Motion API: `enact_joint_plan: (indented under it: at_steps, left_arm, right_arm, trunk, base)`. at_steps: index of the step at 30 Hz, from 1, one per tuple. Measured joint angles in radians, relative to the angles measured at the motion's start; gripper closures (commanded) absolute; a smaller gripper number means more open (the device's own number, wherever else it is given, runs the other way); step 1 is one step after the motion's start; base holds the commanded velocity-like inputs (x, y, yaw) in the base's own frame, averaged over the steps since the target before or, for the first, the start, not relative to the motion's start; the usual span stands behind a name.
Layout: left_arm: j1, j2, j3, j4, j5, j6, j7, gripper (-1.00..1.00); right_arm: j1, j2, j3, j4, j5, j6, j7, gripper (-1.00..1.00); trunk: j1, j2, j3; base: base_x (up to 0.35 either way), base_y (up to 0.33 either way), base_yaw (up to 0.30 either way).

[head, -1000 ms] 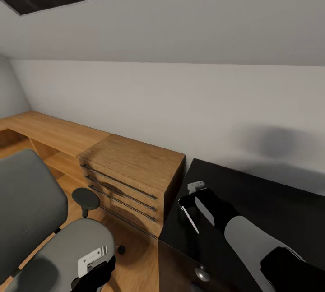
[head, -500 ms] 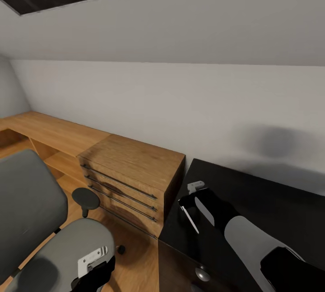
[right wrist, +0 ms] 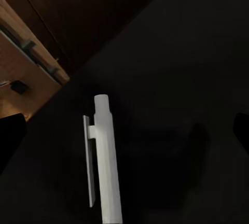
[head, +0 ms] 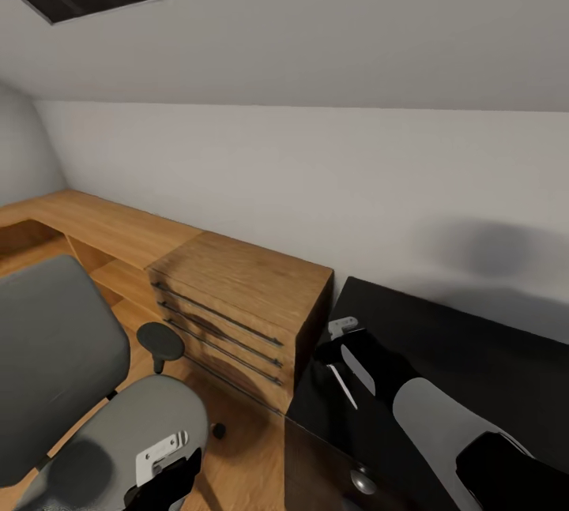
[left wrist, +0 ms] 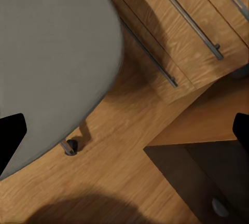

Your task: In the bedroom, organize the workspace by keeping the computer under the desk, ensuring the monitor is on the desk, placing the keyboard on the desk next to the monitor, placing the mouse on the desk next to the keyboard, moving the folder from the swivel chair onto the desk next to the mouse, stacking the notebook on top of the folder with the pen on top of the notebook, and positioning the swivel chair next to the desk.

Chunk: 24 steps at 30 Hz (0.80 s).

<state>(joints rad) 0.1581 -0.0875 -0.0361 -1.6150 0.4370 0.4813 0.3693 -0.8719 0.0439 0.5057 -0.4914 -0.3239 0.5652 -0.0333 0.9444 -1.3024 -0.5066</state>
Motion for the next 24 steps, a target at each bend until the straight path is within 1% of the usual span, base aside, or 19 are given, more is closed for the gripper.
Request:
enact_joint_plan:
  at_steps: [7,20,21,24]
  left_arm:
    - [0.0,0.0,-0.001,0.0,0.0,0.0,0.0,-1.0]
    - [0.0,-0.001,-0.002,0.0,0.0,0.0,0.001,-1.0]
    - [0.0,-0.001,-0.003,0.0,0.0,0.0,0.001,-1.0]
    - [0.0,-0.001,-0.003,0.0,0.0,0.0,0.001,-1.0]
  right_arm:
    - [0.0,0.0,0.0,0.001,-0.001,0.0,0.0,-1.0]
    - [0.002,0.007,0.005,0.004,0.007,-0.001,-0.005,-1.0]
    - [0.002,0.007,0.005,0.004,0.007,-0.001,-0.007,-1.0]
    - [0.003,0.009,0.005,0.005,0.012,0.0,-0.046,-1.0]
  trunk:
    - [0.0,0.0,-0.003]
    - [0.0,0.0,-0.003]
    - [0.0,0.0,-0.003]
    - [0.0,0.0,-0.003]
  base:
    - [0.0,0.0,0.047]
    - [0.0,0.0,0.002]
    - [0.0,0.0,0.0]
    - [0.0,0.0,0.0]
